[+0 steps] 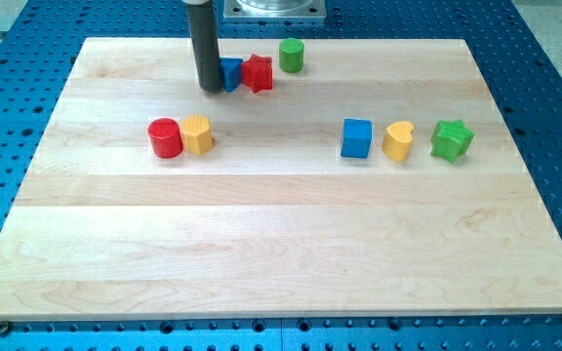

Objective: Place your arm at the bottom of the triangle

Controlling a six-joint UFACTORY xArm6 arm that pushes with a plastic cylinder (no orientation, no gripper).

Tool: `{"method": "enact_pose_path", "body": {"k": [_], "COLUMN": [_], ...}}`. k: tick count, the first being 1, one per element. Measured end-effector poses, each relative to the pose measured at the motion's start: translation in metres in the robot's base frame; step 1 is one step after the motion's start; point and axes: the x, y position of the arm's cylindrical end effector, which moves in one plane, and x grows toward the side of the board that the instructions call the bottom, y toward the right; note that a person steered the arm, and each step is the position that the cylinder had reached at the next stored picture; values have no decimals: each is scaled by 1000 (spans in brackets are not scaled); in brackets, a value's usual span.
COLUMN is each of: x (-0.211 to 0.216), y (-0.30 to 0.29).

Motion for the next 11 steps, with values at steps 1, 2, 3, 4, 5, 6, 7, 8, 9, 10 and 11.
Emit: {"method": "enact_pose_path", "body": {"k": [1, 2, 3, 4, 5, 6, 7, 8, 9, 10, 11], "x": [-10, -9, 13, 17, 17, 27, 27, 27, 29, 29, 29], "y": [7, 6, -14, -14, -14, 6, 7, 7, 7, 8, 8]}}
